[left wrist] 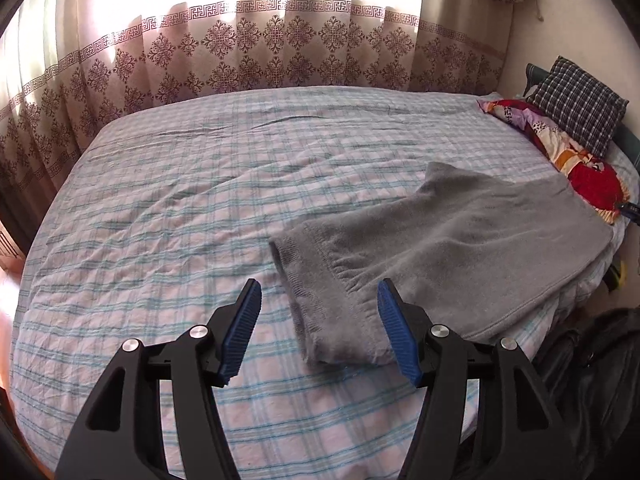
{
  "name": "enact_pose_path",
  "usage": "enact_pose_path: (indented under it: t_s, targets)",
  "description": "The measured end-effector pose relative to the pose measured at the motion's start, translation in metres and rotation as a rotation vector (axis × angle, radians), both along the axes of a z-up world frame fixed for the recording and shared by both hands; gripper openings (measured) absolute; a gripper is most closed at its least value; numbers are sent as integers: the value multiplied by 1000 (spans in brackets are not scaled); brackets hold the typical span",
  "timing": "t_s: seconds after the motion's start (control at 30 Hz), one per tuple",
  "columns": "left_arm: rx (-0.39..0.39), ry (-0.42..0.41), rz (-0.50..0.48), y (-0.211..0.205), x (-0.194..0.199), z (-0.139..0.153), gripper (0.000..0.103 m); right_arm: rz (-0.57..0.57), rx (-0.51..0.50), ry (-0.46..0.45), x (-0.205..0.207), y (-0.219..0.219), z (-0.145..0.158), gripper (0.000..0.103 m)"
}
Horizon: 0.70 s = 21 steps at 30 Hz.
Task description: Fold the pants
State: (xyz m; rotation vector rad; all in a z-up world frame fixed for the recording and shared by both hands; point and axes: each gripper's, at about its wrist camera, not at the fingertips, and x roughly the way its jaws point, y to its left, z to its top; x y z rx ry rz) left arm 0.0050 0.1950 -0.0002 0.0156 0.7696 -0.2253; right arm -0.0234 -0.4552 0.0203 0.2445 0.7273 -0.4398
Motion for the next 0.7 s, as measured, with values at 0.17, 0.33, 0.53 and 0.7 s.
enact_pose_path:
  t_s: [0.17,0.33,0.53,0.7]
  targets:
    - [6,29,-82,-70,41,-13,62,276,114,78,34,66,-27,36]
    - [105,213,-72,-110,82,-65,62,393,55,255,50,98,-58,43]
    - [86,250,-72,-103,88,-87,65,415,81,353,52,91,-79,45]
    - [86,247,-66,-105,88,-83,65,469,37,321,67,110,-63,46]
